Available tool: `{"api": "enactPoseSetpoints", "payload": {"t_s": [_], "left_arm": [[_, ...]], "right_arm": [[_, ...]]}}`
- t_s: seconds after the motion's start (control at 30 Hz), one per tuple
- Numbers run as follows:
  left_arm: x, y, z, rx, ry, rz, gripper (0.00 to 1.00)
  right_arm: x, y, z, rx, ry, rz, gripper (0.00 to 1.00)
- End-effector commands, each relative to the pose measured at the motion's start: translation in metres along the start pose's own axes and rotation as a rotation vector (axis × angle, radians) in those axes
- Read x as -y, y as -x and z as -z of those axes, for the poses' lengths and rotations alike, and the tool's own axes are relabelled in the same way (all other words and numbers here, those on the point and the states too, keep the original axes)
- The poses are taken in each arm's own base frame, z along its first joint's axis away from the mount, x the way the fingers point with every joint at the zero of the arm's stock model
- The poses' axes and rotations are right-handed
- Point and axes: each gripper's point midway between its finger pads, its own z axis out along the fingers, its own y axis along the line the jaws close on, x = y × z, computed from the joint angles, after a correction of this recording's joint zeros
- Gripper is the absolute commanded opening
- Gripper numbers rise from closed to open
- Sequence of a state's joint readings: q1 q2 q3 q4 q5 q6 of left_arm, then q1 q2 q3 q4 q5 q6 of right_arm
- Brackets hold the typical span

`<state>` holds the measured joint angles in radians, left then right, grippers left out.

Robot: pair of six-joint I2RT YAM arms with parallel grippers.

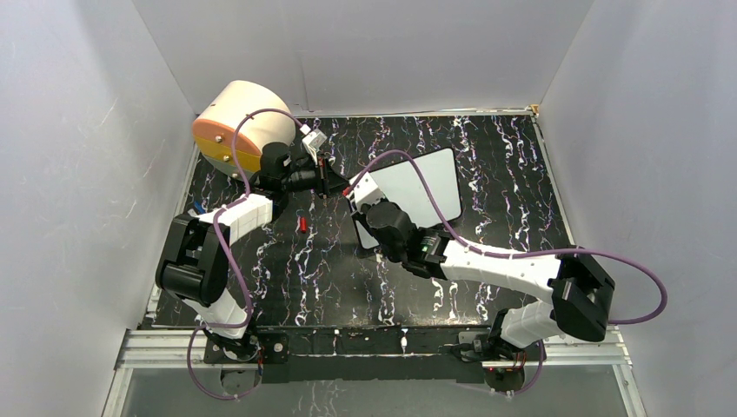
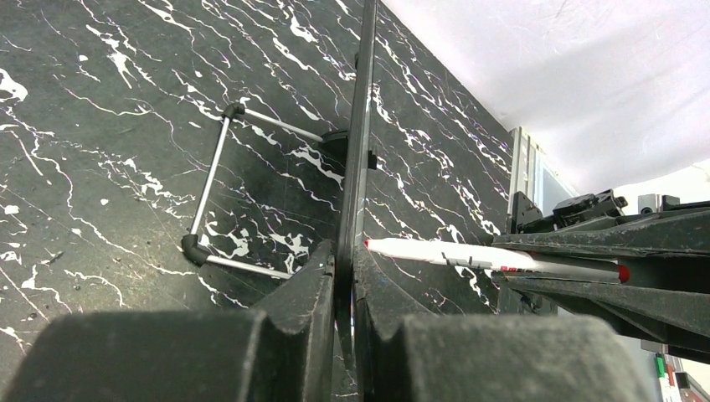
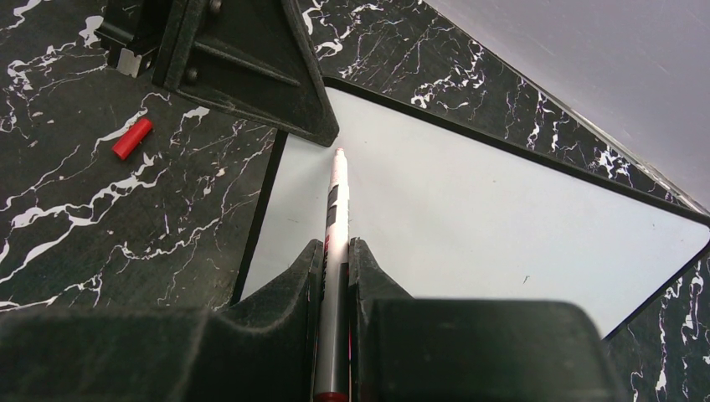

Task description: Write a sentence on the whiteboard

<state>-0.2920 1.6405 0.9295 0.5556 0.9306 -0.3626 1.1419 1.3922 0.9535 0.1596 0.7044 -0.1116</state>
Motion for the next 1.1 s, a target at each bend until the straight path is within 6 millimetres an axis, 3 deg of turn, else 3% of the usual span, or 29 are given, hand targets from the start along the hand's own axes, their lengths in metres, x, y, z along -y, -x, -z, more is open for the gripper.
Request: {"api": "enactPoseSetpoints", "payload": {"t_s": [0.0, 0.57, 1.07], "left_arm": [[0.003, 0.009, 0.002, 0.009, 0.031, -0.041, 0.0], [0.004, 0.009, 0.001, 0.004, 0.024, -0.042, 0.0], [0.006, 0.011, 0.001, -0.003, 0.019, -0.036, 0.0]], "right_arm": [[0.004, 0.029, 0.001, 0.071, -0.024, -0.059, 0.0], [-0.002, 0.026, -0.006, 0.05, -0.014, -0.044, 0.0], [0.004, 0.008, -0.003, -0.034, -0.055, -0.012, 0.0]]}}
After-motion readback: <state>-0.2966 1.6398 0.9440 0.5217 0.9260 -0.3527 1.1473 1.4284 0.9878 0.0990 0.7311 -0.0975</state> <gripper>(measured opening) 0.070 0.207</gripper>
